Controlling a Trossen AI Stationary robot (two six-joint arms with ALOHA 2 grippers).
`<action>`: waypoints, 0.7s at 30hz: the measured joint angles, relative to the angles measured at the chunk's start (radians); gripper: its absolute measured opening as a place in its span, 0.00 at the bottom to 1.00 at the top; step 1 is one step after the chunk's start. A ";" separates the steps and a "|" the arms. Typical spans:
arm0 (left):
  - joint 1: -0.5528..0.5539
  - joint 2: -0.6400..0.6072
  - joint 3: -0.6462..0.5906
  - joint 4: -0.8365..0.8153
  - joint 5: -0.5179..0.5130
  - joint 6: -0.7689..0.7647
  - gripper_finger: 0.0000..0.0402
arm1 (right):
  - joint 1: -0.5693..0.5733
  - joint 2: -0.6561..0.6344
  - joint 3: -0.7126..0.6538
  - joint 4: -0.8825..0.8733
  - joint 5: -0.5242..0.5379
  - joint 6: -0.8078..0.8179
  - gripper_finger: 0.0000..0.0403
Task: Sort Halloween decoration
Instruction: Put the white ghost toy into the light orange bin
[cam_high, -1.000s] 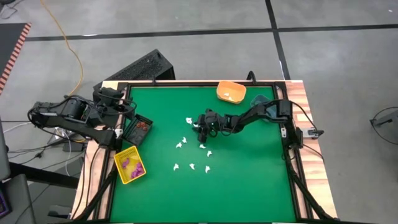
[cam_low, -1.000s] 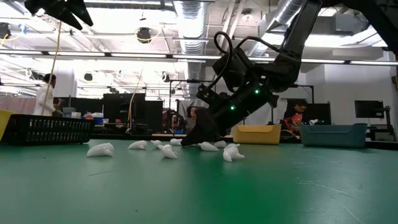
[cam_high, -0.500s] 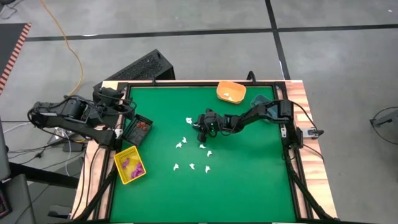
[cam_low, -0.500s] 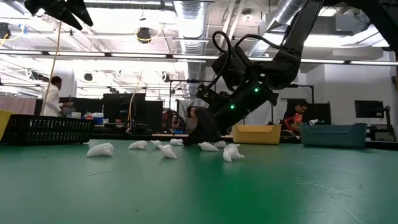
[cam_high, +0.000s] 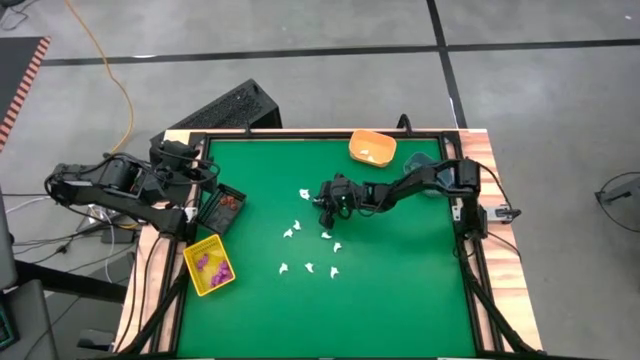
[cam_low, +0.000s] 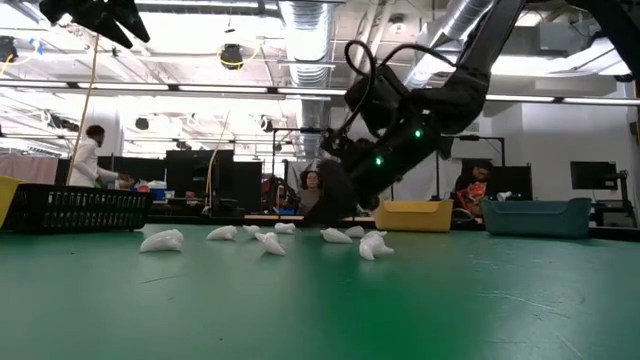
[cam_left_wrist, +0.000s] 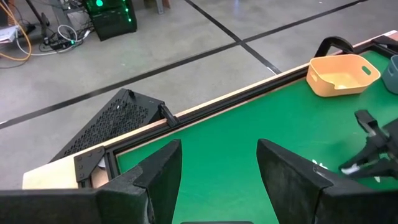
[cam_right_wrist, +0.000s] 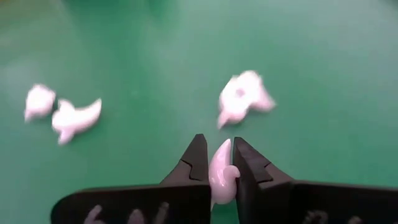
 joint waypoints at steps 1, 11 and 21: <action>0.000 0.000 0.000 0.000 0.000 0.000 0.50 | -0.008 -0.017 0.000 0.000 0.000 -0.004 0.08; 0.000 0.000 0.000 0.000 -0.001 -0.001 0.50 | -0.127 -0.198 0.002 -0.084 0.043 -0.025 0.09; 0.000 0.000 0.000 0.000 -0.001 -0.003 0.50 | -0.341 -0.332 0.005 -0.310 0.078 -0.033 0.09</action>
